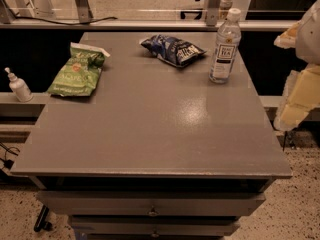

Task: Pick green jalapeno chip bag

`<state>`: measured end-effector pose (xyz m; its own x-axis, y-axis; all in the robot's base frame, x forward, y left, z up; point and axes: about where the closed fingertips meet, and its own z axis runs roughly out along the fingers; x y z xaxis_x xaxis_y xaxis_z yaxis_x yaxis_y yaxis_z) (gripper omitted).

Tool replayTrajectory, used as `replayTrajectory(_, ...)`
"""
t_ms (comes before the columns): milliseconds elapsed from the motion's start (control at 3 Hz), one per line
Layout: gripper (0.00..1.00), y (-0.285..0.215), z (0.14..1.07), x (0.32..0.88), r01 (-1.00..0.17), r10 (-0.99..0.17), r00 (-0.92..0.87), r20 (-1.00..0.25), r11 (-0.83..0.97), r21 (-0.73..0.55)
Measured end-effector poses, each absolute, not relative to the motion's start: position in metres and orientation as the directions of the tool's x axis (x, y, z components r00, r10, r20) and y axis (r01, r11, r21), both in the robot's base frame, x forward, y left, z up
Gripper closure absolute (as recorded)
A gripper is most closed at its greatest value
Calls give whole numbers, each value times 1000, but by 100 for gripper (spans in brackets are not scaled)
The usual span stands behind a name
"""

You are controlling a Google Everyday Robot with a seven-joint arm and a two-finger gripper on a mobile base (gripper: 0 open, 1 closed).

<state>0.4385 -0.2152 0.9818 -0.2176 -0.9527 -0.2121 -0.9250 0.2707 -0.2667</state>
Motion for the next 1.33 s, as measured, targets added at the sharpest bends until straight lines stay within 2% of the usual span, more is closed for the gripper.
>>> replayTrajectory(333,0,-215,982,439,-925,-953,-218,-213,271,-267)
replayTrajectory(667,0,-206,971,448,-932,-941,-206,-268,272,-239)
replayTrajectory(1333,0,-115,925,488,-950,-873,-123,-472,241,-199)
